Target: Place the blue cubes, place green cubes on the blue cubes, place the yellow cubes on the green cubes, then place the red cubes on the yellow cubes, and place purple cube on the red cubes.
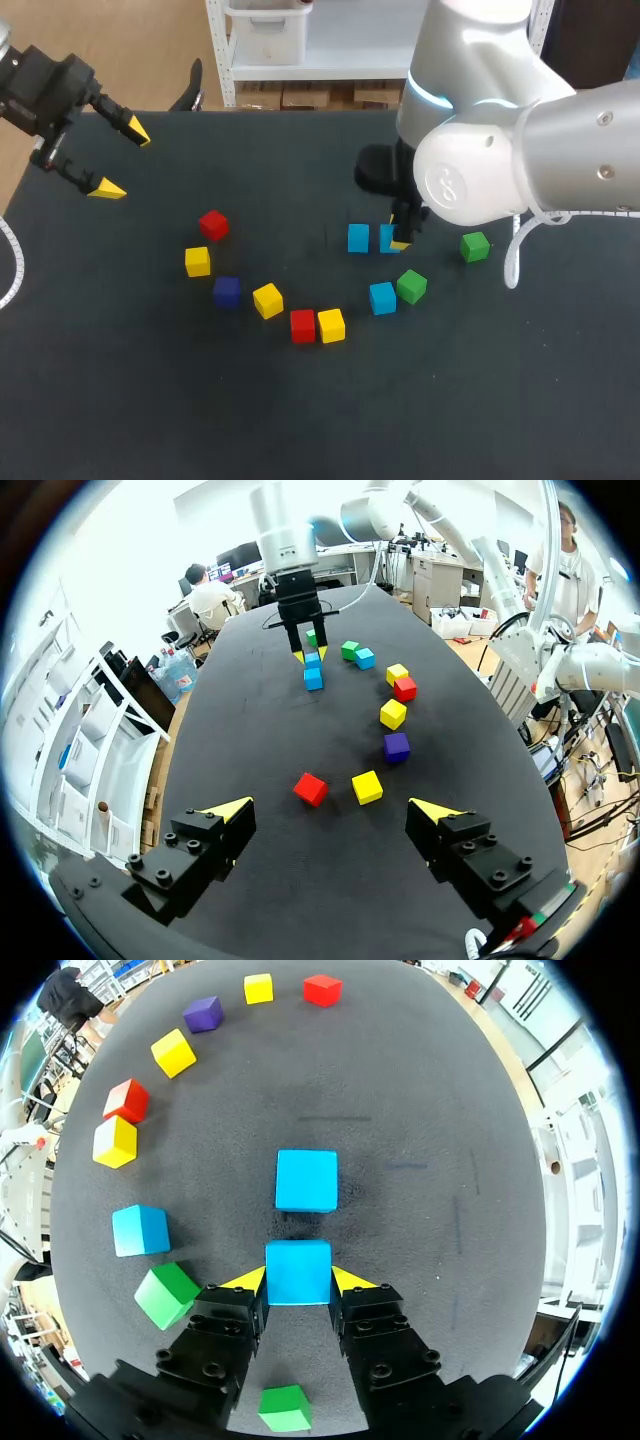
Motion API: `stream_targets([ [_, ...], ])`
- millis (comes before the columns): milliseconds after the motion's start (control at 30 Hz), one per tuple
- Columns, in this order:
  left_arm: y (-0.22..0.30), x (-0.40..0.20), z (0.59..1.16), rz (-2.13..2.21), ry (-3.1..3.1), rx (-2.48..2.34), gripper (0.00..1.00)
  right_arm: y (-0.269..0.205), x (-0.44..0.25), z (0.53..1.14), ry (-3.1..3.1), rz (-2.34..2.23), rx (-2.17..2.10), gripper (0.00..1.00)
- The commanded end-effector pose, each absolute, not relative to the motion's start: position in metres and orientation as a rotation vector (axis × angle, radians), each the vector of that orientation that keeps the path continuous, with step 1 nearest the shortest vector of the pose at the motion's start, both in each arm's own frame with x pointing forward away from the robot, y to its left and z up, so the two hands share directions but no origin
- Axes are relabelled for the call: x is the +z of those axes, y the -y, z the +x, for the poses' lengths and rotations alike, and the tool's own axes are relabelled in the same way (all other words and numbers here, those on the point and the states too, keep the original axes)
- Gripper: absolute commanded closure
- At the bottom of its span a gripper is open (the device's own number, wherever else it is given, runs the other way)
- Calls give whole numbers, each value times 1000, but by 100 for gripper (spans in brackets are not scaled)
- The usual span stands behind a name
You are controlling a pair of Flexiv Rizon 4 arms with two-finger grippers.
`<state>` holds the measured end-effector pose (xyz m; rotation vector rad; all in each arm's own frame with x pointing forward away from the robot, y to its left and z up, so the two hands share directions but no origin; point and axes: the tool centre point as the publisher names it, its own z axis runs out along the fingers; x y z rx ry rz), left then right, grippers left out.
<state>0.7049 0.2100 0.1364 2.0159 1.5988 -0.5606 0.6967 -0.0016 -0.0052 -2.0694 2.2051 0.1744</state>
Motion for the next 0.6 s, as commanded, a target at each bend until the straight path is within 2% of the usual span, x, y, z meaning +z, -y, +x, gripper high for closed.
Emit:
stream_targets([
  [33,-211,136,704,2016,-1595,-558,0,1,-6,699,-2206,-2067,190,100],
  [600,-211,136,704,2016,-1595,-558,0,0,-6,701,-2197,-2075,192,100],
])
